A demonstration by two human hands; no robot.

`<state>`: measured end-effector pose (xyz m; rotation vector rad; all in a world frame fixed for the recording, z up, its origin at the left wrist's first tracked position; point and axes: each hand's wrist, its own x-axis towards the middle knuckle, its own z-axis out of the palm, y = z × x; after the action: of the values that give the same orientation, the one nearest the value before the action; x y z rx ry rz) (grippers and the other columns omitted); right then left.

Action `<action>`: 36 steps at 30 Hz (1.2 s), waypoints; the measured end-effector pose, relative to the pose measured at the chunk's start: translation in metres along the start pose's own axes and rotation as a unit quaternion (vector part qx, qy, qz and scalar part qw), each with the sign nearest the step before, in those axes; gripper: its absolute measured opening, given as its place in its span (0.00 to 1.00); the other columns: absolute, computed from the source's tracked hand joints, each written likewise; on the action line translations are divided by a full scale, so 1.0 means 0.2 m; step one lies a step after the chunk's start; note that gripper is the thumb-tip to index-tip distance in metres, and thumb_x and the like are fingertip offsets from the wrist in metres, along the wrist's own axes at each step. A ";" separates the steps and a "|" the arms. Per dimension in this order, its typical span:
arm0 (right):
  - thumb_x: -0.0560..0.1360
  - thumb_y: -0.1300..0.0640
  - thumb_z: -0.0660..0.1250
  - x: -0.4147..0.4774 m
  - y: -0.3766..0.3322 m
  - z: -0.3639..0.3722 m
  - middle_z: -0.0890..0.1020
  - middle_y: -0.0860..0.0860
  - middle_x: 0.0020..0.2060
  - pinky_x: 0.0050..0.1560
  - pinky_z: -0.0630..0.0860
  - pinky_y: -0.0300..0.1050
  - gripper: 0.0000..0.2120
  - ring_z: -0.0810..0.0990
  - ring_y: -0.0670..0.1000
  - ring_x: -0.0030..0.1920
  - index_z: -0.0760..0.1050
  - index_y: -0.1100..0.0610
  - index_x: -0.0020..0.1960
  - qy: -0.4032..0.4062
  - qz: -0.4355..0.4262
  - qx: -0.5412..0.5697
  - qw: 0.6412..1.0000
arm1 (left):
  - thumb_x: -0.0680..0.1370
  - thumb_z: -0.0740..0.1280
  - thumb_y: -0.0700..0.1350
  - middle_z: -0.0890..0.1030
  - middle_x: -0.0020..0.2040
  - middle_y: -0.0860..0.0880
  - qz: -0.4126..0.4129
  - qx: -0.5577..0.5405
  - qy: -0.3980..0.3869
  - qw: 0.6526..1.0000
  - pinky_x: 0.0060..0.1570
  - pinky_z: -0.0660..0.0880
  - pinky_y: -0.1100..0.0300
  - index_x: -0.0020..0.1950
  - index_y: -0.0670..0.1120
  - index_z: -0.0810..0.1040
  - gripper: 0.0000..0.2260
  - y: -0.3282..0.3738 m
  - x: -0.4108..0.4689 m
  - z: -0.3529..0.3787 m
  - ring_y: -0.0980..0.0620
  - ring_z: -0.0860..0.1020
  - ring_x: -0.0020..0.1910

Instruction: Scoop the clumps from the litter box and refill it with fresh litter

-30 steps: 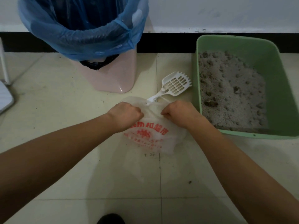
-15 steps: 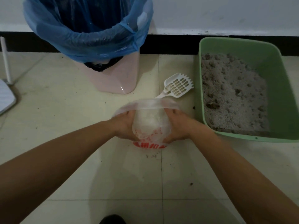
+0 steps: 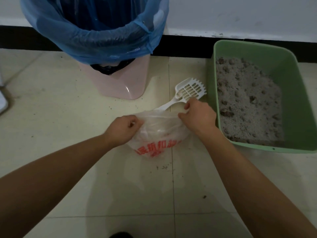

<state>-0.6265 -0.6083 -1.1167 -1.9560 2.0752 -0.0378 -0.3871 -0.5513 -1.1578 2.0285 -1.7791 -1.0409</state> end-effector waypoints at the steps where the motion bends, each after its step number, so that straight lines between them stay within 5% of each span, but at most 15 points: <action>1: 0.72 0.48 0.71 0.02 -0.03 -0.02 0.81 0.50 0.47 0.42 0.70 0.43 0.14 0.81 0.54 0.48 0.75 0.51 0.55 0.014 -0.008 -0.012 1.000 | 0.78 0.67 0.52 0.84 0.46 0.51 0.001 0.019 0.001 1.000 0.41 0.74 0.60 0.45 0.49 0.80 0.08 -0.01 0.00 0.01 0.51 0.81 0.43; 5: 0.62 0.40 0.79 0.12 -0.08 -0.05 0.75 0.54 0.60 0.49 0.74 0.48 0.37 0.78 0.57 0.57 0.69 0.52 0.64 -0.034 0.032 0.042 0.998 | 0.72 0.73 0.49 0.82 0.46 0.51 -0.019 0.017 0.011 1.000 0.45 0.75 0.58 0.43 0.50 0.77 0.06 -0.03 0.02 0.04 0.50 0.80 0.44; 8: 0.65 0.27 0.68 0.21 -0.09 0.00 0.76 0.55 0.62 0.57 0.74 0.52 0.45 0.77 0.58 0.61 0.65 0.56 0.70 -0.036 0.075 0.052 0.995 | 0.73 0.72 0.51 0.77 0.49 0.50 -0.011 0.062 0.048 0.997 0.45 0.74 0.58 0.45 0.50 0.76 0.09 -0.02 0.02 0.05 0.48 0.78 0.45; 14: 0.77 0.36 0.57 0.31 -0.12 0.09 0.82 0.56 0.48 0.67 0.64 0.56 0.26 0.79 0.57 0.52 0.79 0.57 0.53 0.046 0.031 -0.086 0.995 | 0.77 0.67 0.54 0.80 0.48 0.52 0.091 0.180 0.094 0.975 0.42 0.76 0.55 0.53 0.49 0.74 0.10 0.04 -0.03 0.05 0.49 0.79 0.45; 17: 0.79 0.40 0.59 0.33 -0.13 0.02 0.80 0.52 0.38 0.47 0.71 0.46 0.20 0.77 0.53 0.40 0.79 0.55 0.44 0.090 0.018 0.063 0.994 | 0.77 0.66 0.53 0.81 0.48 0.52 0.089 0.197 0.094 0.972 0.41 0.74 0.57 0.53 0.49 0.74 0.10 0.06 -0.04 0.04 0.48 0.79 0.46; 20: 0.81 0.45 0.60 0.35 -0.14 -0.10 0.73 0.45 0.31 0.31 0.64 0.38 0.15 0.71 0.43 0.32 0.73 0.53 0.41 0.143 0.032 0.295 0.944 | 0.78 0.65 0.51 0.82 0.50 0.51 0.073 0.207 0.093 0.971 0.40 0.71 0.58 0.54 0.48 0.74 0.09 0.09 -0.05 0.02 0.48 0.79 0.47; 23: 0.82 0.49 0.58 0.40 -0.11 -0.22 0.72 0.45 0.34 0.31 0.65 0.31 0.14 0.70 0.42 0.34 0.68 0.52 0.39 0.167 0.042 0.436 0.883 | 0.79 0.64 0.51 0.83 0.49 0.50 0.062 0.216 0.100 0.969 0.40 0.73 0.57 0.54 0.47 0.75 0.09 0.14 -0.05 -0.01 0.47 0.80 0.47; 25: 0.83 0.50 0.56 0.42 -0.05 -0.30 0.76 0.49 0.40 0.42 0.70 0.34 0.12 0.75 0.47 0.41 0.70 0.55 0.45 0.158 0.043 0.464 0.871 | 0.79 0.62 0.53 0.83 0.46 0.49 0.076 0.255 0.107 0.958 0.39 0.74 0.57 0.53 0.47 0.75 0.10 0.20 -0.06 -0.03 0.46 0.81 0.44; 27: 0.82 0.51 0.53 0.42 0.04 -0.37 0.78 0.55 0.53 0.48 0.73 0.42 0.11 0.77 0.51 0.48 0.70 0.56 0.55 0.150 0.042 0.454 0.877 | 0.80 0.60 0.54 0.83 0.40 0.48 0.123 0.336 0.122 0.926 0.34 0.70 0.58 0.51 0.47 0.74 0.11 0.27 -0.08 -0.03 0.45 0.81 0.38; 30: 0.83 0.54 0.51 0.35 0.23 -0.44 0.70 0.55 0.65 0.38 0.79 0.41 0.17 0.82 0.52 0.44 0.65 0.51 0.71 0.133 0.052 0.504 0.851 | 0.77 0.65 0.52 0.78 0.27 0.49 0.241 0.445 0.123 0.853 0.30 0.66 0.60 0.39 0.47 0.75 0.11 0.40 -0.08 -0.02 0.46 0.75 0.24; 33: 0.80 0.44 0.50 0.27 0.51 -0.47 0.71 0.58 0.67 0.50 0.79 0.51 0.22 0.80 0.59 0.54 0.66 0.49 0.70 0.129 0.080 0.382 0.912 | 0.76 0.63 0.51 0.77 0.26 0.49 0.308 0.395 0.169 0.849 0.28 0.67 0.60 0.34 0.47 0.75 0.13 0.57 -0.06 0.05 0.46 0.73 0.21; 36: 0.79 0.43 0.57 0.17 0.77 -0.56 0.80 0.62 0.54 0.50 0.78 0.52 0.19 0.82 0.60 0.50 0.73 0.57 0.58 0.065 0.114 0.268 0.955 | 0.81 0.57 0.54 0.82 0.40 0.51 0.240 0.213 0.157 0.934 0.34 0.74 0.56 0.49 0.48 0.77 0.13 0.79 -0.04 0.15 0.47 0.80 0.35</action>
<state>-0.8031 -0.6488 -1.0496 -1.4151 2.0715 -0.6255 -0.5272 -0.5721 -1.0805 1.6840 -2.2817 -0.1838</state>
